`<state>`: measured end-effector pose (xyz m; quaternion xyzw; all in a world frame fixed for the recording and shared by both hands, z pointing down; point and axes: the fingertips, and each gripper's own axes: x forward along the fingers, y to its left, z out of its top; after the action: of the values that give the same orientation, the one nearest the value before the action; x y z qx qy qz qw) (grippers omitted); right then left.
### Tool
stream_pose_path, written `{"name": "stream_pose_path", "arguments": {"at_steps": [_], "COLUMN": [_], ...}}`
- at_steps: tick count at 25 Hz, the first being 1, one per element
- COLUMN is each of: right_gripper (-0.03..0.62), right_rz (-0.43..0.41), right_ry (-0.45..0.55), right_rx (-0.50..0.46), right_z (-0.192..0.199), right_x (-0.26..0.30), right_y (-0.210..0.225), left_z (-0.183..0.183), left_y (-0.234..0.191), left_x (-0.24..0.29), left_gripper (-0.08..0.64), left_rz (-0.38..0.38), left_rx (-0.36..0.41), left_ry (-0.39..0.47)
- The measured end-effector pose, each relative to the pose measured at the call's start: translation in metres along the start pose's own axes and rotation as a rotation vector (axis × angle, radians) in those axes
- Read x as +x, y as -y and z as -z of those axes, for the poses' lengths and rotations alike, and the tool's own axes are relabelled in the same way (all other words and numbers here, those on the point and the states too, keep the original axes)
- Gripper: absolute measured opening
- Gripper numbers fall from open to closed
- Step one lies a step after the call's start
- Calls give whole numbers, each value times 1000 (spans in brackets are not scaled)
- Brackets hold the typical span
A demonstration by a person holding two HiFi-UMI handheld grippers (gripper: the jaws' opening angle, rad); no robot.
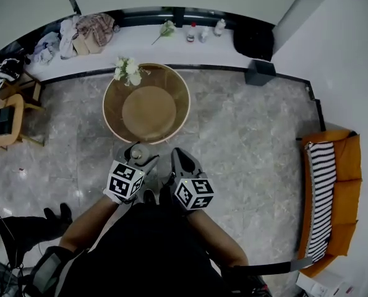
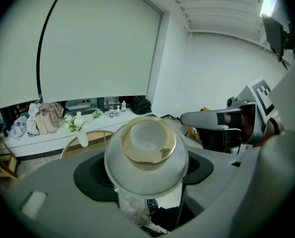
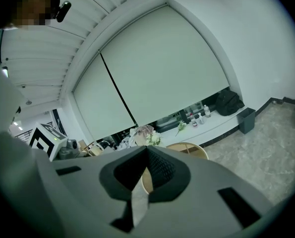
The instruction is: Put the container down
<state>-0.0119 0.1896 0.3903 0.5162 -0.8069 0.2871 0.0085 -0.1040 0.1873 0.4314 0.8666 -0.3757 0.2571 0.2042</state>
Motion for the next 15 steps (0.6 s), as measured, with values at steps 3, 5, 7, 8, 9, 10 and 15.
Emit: {"name": "stream_pose_path", "arguments": {"at_steps": [3, 5, 7, 8, 9, 10, 15], "right_gripper": [6, 6, 6, 6, 6, 6, 6], "right_rz": [-11, -19, -31, -39, -46, -54, -90], "right_ry": [-12, -24, -34, -36, -37, -36, -17], "right_rx": [6, 10, 16, 18, 19, 18, 12], "right_z": [-12, -18, -25, -29, -33, -38, -59], "right_x": [15, 23, 30, 34, 38, 41, 49], "right_y": [21, 35, 47, 52, 56, 59, 64], "left_z": [-12, -19, -26, -31, -35, -39, -56], "left_y": [-7, -10, -12, -13, -14, -14, -19], "left_x": [23, 35, 45, 49, 52, 54, 57], "left_gripper": [341, 341, 341, 341, 341, 341, 341], "left_rz": [-17, -32, -49, -57, -64, -72, -112], "left_rx": [-21, -37, -51, -56, -58, -60, -62], "left_ry": [-10, -16, -19, -19, -19, -18, -6]}}
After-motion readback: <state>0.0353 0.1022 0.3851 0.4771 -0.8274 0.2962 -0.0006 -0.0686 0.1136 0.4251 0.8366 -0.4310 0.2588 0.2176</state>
